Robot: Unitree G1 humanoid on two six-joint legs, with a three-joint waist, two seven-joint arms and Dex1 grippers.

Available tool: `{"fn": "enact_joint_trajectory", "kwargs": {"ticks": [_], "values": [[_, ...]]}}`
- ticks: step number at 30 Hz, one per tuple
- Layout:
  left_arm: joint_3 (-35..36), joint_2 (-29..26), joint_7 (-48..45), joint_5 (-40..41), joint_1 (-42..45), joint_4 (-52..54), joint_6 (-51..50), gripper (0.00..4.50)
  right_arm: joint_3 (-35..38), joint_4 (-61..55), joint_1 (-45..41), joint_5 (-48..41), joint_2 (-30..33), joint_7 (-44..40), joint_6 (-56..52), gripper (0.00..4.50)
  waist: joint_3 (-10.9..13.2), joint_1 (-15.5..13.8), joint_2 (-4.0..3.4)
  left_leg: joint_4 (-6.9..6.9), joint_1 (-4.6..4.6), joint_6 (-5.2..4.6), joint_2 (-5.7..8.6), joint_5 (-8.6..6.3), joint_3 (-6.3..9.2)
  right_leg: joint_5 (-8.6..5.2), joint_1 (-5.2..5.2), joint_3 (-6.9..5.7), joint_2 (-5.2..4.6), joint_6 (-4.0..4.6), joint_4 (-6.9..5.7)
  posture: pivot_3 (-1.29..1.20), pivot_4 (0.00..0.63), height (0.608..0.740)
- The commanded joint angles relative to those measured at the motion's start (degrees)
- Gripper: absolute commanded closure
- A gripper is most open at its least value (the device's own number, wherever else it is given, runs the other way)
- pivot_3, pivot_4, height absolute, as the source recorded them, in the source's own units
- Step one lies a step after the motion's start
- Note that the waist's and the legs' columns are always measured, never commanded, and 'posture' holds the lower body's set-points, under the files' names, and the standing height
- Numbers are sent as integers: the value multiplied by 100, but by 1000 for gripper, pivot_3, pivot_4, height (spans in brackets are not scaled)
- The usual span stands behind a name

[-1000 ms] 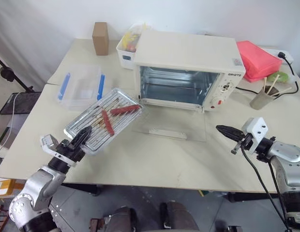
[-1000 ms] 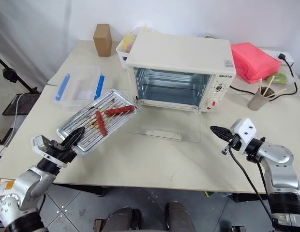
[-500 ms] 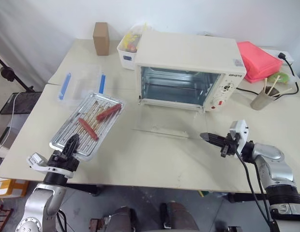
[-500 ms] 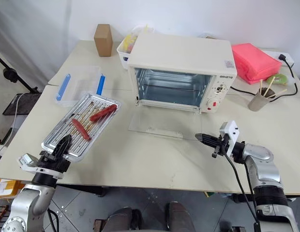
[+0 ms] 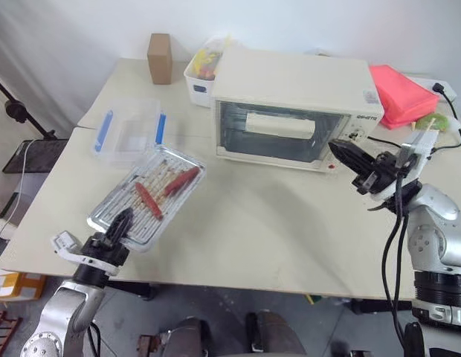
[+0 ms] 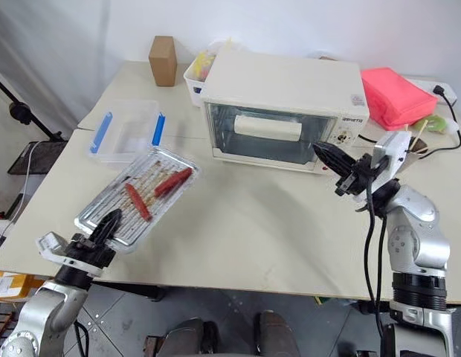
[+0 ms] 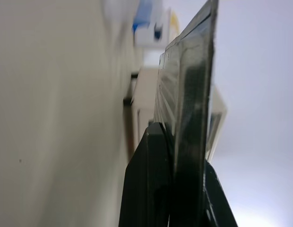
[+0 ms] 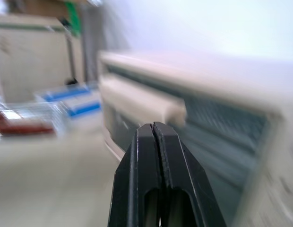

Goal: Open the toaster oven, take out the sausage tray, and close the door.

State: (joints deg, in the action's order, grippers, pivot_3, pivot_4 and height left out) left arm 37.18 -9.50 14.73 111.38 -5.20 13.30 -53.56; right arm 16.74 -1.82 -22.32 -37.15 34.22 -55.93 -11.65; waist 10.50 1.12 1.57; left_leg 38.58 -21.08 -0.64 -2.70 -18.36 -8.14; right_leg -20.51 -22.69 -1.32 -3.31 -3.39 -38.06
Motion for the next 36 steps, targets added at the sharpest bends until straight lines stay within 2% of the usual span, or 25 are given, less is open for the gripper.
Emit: {"fn": "enact_joint_trajectory", "kwargs": {"ticks": [1,3,7,13,14,20,23,29,31,33,36], "values": [[-279,-306,-220,162,213,-325,-491,4500,80,-72,471,204,438,-674,365,4107,0,-55,0,-2,2,-4,2,-2,3,0,7,-3,-1,-1,7,0,150,740],[-633,-585,-302,162,382,-641,-861,4500,179,-37,780,233,557,-936,584,3623,0,-68,0,-5,2,-10,1,-7,3,1,12,-5,-1,-2,19,0,150,740],[-1279,-952,-431,162,1020,-1458,-1375,4500,437,165,1395,407,807,-1428,1123,2302,-2,-115,-14,-4,4,-11,2,-6,0,2,12,-4,-4,-4,18,0,150,740],[-2067,-1311,-594,162,1931,-2523,-1738,4500,743,114,2007,418,968,-1578,1401,240,-5,-106,-21,3,17,-12,9,-6,3,5,29,-7,-9,-10,17,0,150,740],[-2228,-1298,-666,3,2218,-2794,-1818,4500,841,-7,2182,371,978,-1555,1368,36,-6,-102,-26,3,18,-11,8,-6,3,5,29,-7,-9,-10,15,0,150,740],[-2923,-1108,-1451,-1408,3773,-4183,-2324,4500,1361,-705,3309,211,961,-1521,1219,36,-16,-281,-51,10,12,-12,24,-3,10,11,32,-11,-11,-20,19,0,150,740],[-3301,-941,-2141,-2454,4461,-4828,-2451,4500,1567,-988,3955,225,849,-1484,1195,36,-17,-298,-51,6,3,-16,35,-6,11,15,32,-12,-15,-29,32,0,150,740],[-3682,-818,-3406,-4047,5048,-5493,-2497,4500,1730,-1477,4526,108,730,-1241,1057,36,-43,-299,-96,1,13,-15,57,-6,14,28,44,-10,-38,-55,44,0,150,740],[-3782,-772,-3751,-4491,5219,-5655,-2493,4500,1763,-1600,4634,75,701,-1166,1017,36,-42,-316,-94,-12,45,-11,62,-8,19,31,77,-13,-46,-60,58,0,150,740],[-3870,-741,-4063,-4915,5358,-5779,-2455,4094,1776,-1681,4697,46,689,-1087,973,0,-45,-320,-98,-54,90,15,86,-23,36,33,128,-28,-70,-63,87,0,150,740],[-3864,-728,-4440,-5409,5498,-5906,-2401,3279,1737,-1760,4721,32,679,-988,929,0,-46,-320,-98,-63,78,13,101,-25,46,38,127,-45,-93,-74,99,0,150,740]]}}
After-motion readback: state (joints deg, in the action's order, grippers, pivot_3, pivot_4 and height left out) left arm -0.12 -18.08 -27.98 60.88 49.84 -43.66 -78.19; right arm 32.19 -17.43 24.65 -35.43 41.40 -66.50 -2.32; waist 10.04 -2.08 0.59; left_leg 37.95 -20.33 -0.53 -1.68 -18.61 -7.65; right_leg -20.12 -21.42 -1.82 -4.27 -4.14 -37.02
